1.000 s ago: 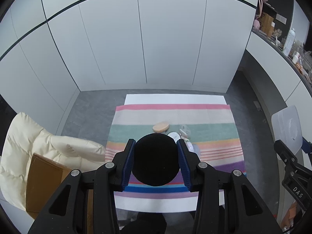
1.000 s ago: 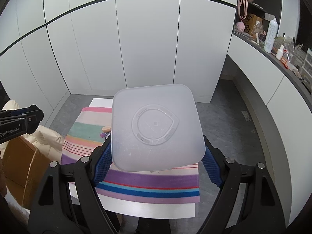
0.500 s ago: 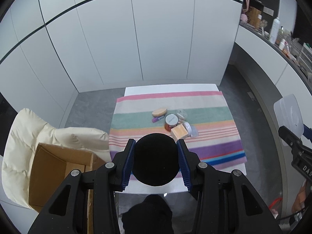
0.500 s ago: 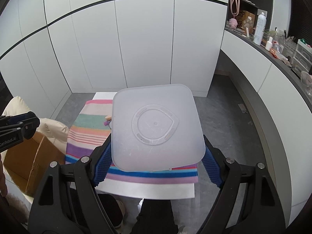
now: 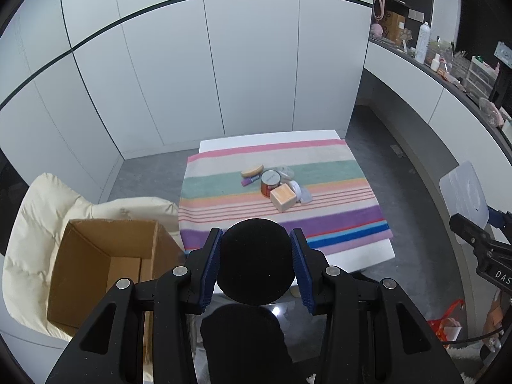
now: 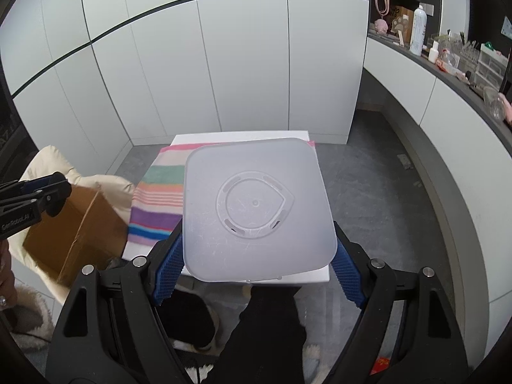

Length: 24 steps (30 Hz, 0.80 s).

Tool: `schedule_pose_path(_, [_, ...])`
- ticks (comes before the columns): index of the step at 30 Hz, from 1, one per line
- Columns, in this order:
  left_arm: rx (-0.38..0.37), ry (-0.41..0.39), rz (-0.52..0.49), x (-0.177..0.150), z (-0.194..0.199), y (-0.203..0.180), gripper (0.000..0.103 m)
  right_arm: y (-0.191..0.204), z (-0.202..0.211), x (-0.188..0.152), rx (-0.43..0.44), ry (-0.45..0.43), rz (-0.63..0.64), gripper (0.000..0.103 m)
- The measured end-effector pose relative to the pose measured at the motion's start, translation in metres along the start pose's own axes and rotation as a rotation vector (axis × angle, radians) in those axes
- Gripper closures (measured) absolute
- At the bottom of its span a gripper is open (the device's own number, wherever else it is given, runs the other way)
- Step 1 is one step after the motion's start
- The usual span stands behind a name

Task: Organize objects
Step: 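Carry the container with the right tool while the left tool carries the disc toward the cardboard box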

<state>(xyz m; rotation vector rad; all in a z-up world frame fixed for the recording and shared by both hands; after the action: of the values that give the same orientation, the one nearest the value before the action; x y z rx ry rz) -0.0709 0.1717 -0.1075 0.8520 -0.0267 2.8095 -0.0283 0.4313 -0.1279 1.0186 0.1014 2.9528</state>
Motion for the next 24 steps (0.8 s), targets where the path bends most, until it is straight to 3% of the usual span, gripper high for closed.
schedule_pose_path(15, [-0.027, 0.003, -0.018, -0.066, 0.029, -0.01, 0.059, 0.007, 0.028, -0.081, 0.024, 0.075, 0.034, 0.019])
schedule_pose_path(24, [-0.035, 0.003, -0.057, -0.076, 0.032, -0.022, 0.059, 0.02, 0.03, -0.081, 0.046, 0.072, 0.057, 0.019])
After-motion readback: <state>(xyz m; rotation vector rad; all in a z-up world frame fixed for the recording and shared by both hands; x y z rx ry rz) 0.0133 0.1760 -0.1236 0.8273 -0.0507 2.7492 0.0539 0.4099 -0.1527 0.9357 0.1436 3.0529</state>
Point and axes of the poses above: each gripper's, at about its wrist camera, not at the fingertips, and z roughly against the way its jaws point, y to its left, x to its top, the point moved 9 cm from there along -z, roughly the way its jaws point, and after that the axes turned 4 degrees about y, right-handed, at the moved point
